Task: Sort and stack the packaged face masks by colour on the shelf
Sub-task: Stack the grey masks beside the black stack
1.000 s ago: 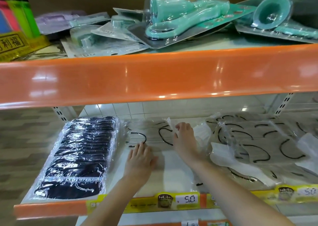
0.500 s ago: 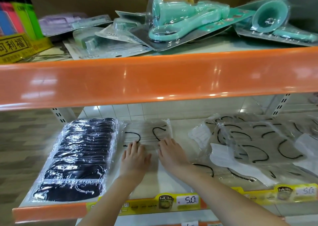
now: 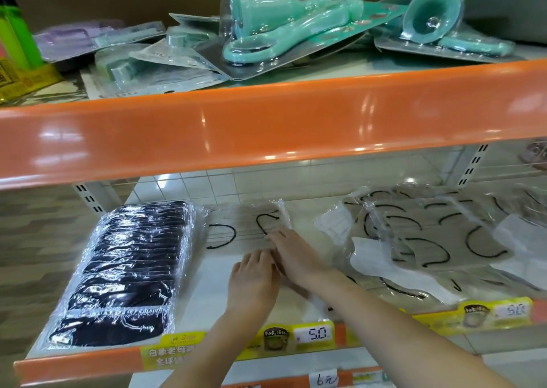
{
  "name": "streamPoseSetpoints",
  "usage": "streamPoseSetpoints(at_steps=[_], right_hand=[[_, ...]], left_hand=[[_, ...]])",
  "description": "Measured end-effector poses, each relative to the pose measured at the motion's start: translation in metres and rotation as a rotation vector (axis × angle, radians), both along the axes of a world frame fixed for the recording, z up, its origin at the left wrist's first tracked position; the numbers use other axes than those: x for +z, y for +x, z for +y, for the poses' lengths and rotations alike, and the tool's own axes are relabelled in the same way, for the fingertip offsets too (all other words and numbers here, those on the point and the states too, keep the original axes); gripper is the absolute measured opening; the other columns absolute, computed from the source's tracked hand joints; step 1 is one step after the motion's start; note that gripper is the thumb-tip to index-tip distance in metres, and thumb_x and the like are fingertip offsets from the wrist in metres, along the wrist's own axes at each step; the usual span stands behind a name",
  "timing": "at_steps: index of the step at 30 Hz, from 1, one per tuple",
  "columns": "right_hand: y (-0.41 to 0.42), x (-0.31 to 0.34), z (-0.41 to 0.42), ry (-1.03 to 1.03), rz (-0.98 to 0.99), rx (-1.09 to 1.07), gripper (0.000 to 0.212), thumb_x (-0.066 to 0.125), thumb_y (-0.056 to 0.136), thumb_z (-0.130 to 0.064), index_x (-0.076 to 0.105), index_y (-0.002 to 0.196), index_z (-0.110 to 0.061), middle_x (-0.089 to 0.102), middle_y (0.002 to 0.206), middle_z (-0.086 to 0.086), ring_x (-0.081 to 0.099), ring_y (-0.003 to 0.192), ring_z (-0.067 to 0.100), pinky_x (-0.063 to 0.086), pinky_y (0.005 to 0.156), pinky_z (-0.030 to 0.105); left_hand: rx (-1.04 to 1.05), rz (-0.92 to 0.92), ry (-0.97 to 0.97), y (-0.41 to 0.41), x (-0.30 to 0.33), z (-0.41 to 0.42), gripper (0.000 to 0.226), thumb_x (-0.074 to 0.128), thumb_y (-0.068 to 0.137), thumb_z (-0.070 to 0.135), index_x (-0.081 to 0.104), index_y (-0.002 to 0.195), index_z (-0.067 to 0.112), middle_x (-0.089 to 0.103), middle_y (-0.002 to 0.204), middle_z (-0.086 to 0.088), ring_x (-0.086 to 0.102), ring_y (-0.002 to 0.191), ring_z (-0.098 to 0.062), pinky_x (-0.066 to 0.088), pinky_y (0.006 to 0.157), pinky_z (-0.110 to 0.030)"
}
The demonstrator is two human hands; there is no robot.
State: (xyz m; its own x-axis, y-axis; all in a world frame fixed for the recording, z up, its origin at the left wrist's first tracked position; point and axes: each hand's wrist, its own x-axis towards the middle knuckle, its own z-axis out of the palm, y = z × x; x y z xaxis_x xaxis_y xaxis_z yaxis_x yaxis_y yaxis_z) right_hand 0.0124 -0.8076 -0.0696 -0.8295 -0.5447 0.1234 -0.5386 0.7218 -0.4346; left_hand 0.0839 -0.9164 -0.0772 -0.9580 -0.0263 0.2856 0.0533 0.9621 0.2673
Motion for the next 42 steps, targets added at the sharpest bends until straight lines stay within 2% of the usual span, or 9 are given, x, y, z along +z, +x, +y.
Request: streamPoseSetpoints(at_steps=[5, 12, 16, 21, 23, 25, 29, 38, 42], right_hand=[[0.001, 0.012, 0.043, 0.042, 0.026, -0.098, 0.034, 0.036, 0.100, -0.019, 0.049, 0.132, -0.020, 0.051, 0.130, -0.001, 0.046, 0.121, 0.018, 0.035, 0.099, 0.033], [0.017, 0.001, 0.107, 0.138, -0.001, -0.093, 0.033, 0.037, 0.100, -0.026, 0.050, 0.129, -0.021, 0.050, 0.130, -0.003, 0.041, 0.124, 0.018, 0.031, 0.099, 0.032], [0.018, -0.005, 0.131, 0.107, 0.013, -0.064, 0.032, 0.040, 0.099, -0.030, 0.053, 0.126, -0.021, 0.052, 0.126, -0.006, 0.044, 0.121, 0.015, 0.031, 0.098, 0.029], [0.017, -0.013, 0.145, 0.085, 0.001, -0.025, 0.041, 0.034, 0.093, -0.039, 0.053, 0.127, -0.025, 0.051, 0.124, -0.010, 0.045, 0.116, 0.013, 0.029, 0.096, 0.026], [0.019, -0.017, 0.145, 0.059, 0.019, -0.023, 0.055, 0.021, 0.086, -0.049, 0.056, 0.121, -0.026, 0.054, 0.118, -0.011, 0.049, 0.110, 0.013, 0.033, 0.093, 0.028], [0.019, -0.021, 0.146, 0.028, 0.050, -0.028, 0.052, 0.021, 0.087, -0.051, 0.058, 0.114, -0.027, 0.056, 0.111, -0.012, 0.052, 0.104, 0.012, 0.036, 0.088, 0.029], [0.014, -0.015, 0.154, 0.033, 0.080, -0.037, 0.028, 0.043, 0.096, -0.043, 0.060, 0.109, -0.024, 0.056, 0.109, -0.009, 0.052, 0.102, 0.015, 0.036, 0.086, 0.031], [0.009, -0.005, 0.158, 0.080, -0.008, -0.048, 0.029, 0.036, 0.100, -0.045, 0.054, 0.107, -0.024, 0.050, 0.109, -0.012, 0.045, 0.108, 0.011, 0.032, 0.094, 0.030], [0.003, 0.003, 0.147, 0.091, -0.051, -0.105, 0.029, 0.035, 0.098, -0.050, 0.050, 0.086, -0.029, 0.051, 0.097, -0.011, 0.048, 0.106, 0.013, 0.032, 0.095, 0.032]], left_hand=[[-0.012, -0.052, 0.129, 0.001, 0.007, 0.035, 0.030, 0.047, 0.092, 0.015, 0.061, 0.118, 0.017, 0.063, 0.113, -0.003, 0.057, 0.103, -0.026, 0.040, 0.079, -0.034], [-0.032, -0.224, 0.022, -0.009, -0.002, 0.077, 0.038, 0.038, 0.098, 0.036, 0.048, 0.131, 0.019, 0.052, 0.126, -0.002, 0.043, 0.120, -0.023, 0.035, 0.093, -0.030], [0.034, -0.198, 0.248, -0.005, -0.003, 0.092, 0.033, 0.048, 0.096, 0.035, 0.055, 0.124, 0.017, 0.052, 0.113, -0.001, 0.050, 0.109, -0.022, 0.040, 0.084, -0.028], [0.097, -0.108, 0.520, 0.001, 0.001, 0.103, 0.004, 0.062, 0.090, 0.020, 0.060, 0.090, 0.017, 0.055, 0.083, 0.005, 0.054, 0.078, -0.017, 0.042, 0.068, -0.029], [0.143, -0.111, 0.617, 0.002, 0.000, 0.104, 0.016, 0.063, 0.089, 0.016, 0.054, 0.078, 0.022, 0.057, 0.069, 0.007, 0.053, 0.064, -0.017, 0.043, 0.061, -0.034], [0.179, -0.097, 0.719, 0.003, -0.001, 0.104, 0.027, 0.063, 0.089, 0.011, 0.049, 0.071, 0.026, 0.054, 0.057, 0.007, 0.049, 0.052, -0.013, 0.040, 0.054, -0.033], [0.298, 0.052, 0.894, 0.008, 0.005, 0.104, 0.022, 0.060, 0.088, 0.000, 0.053, 0.074, 0.016, 0.057, 0.061, 0.005, 0.050, 0.052, -0.004, 0.038, 0.053, -0.020], [0.399, 0.290, 0.947, 0.023, 0.022, 0.063, 0.019, 0.058, 0.090, -0.002, 0.056, 0.082, 0.015, 0.059, 0.070, 0.002, 0.050, 0.057, -0.001, 0.040, 0.057, -0.013], [0.440, 0.359, 0.924, 0.025, 0.026, 0.045, 0.013, 0.058, 0.091, -0.001, 0.058, 0.085, 0.011, 0.058, 0.072, 0.001, 0.050, 0.059, -0.001, 0.038, 0.057, -0.009]])
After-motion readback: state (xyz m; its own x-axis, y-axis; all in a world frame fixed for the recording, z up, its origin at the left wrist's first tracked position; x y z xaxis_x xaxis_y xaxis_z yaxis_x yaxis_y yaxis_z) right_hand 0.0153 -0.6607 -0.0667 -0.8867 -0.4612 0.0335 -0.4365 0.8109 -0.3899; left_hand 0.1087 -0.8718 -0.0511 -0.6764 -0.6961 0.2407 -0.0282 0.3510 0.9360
